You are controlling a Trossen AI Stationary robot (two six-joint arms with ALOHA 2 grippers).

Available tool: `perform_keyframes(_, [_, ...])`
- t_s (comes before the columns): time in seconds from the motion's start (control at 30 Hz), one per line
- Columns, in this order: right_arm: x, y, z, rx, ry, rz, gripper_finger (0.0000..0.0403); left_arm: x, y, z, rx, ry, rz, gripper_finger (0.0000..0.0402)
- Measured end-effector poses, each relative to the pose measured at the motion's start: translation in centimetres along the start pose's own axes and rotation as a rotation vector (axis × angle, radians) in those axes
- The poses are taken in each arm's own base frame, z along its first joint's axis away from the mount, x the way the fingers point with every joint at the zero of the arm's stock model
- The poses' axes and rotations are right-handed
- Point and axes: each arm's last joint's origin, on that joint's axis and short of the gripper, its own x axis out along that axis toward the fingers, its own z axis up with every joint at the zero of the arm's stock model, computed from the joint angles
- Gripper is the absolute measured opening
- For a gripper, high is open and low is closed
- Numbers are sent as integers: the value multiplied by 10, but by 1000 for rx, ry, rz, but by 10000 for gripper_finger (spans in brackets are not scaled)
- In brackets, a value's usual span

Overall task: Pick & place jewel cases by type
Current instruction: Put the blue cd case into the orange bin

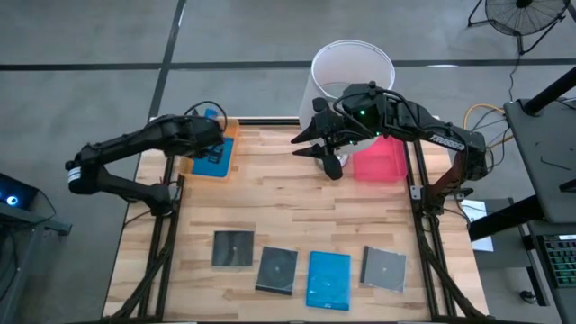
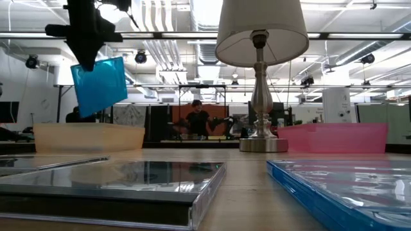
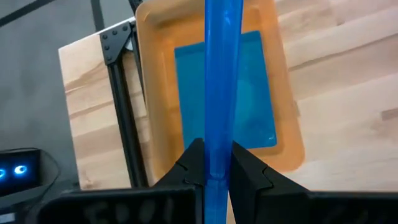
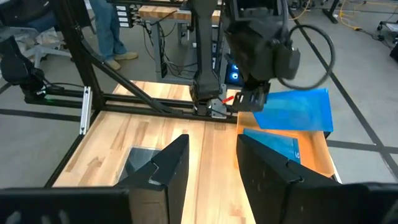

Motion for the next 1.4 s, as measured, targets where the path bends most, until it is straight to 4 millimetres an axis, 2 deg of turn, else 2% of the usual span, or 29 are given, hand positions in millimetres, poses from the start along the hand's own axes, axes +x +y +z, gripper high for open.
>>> perform_keyframes(0.8, [0, 0, 0, 36, 2, 1, 130, 61, -36, 18, 110, 239, 293, 13])
perform_keyframes(1.1, [0, 0, 0, 39, 4, 1, 126, 82, -50, 24, 139, 273, 321, 13])
perform_keyframes(1.4, [0, 0, 0, 36, 4, 1, 129, 93, -55, 30, 106, 262, 294, 14])
